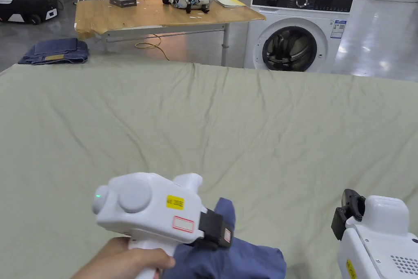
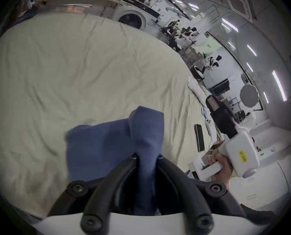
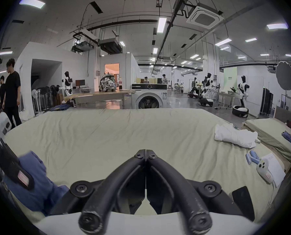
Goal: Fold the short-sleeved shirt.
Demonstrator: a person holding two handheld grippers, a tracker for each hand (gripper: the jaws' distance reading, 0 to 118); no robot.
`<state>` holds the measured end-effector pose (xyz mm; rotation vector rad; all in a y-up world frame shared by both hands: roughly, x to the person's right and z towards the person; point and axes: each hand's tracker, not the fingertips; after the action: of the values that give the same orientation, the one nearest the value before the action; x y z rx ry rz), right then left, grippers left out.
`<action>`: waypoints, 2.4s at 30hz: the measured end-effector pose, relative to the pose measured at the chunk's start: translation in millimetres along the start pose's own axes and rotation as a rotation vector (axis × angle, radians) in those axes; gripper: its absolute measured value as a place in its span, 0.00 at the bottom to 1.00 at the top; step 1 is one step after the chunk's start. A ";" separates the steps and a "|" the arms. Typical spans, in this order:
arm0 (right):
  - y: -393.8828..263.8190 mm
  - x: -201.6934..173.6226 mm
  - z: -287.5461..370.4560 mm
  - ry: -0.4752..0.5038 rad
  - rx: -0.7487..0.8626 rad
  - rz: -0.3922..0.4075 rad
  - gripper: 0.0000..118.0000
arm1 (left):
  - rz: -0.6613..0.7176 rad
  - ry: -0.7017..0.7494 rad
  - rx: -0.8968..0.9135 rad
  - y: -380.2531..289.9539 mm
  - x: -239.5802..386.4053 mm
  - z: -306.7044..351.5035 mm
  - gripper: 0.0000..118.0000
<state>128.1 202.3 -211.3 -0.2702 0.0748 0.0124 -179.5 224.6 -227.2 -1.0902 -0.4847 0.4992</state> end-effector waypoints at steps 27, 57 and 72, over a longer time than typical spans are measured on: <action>-3.4 19.7 7.2 -0.042 -0.013 -0.018 0.00 | 0.026 -0.051 -0.042 -16.7 -2.9 -81.2 0.09; 21.9 -17.4 -10.6 -0.014 0.084 -0.025 0.00 | -0.387 0.429 0.707 -10.3 -1.7 30.1 0.00; 40.2 -33.7 -2.6 -0.034 0.185 -0.032 0.00 | -0.392 0.705 1.063 -35.9 -13.7 64.3 0.00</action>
<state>93.4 240.2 -222.0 -0.0864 0.0375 -0.0216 -223.6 248.2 -171.5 -0.0811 0.2124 -0.0341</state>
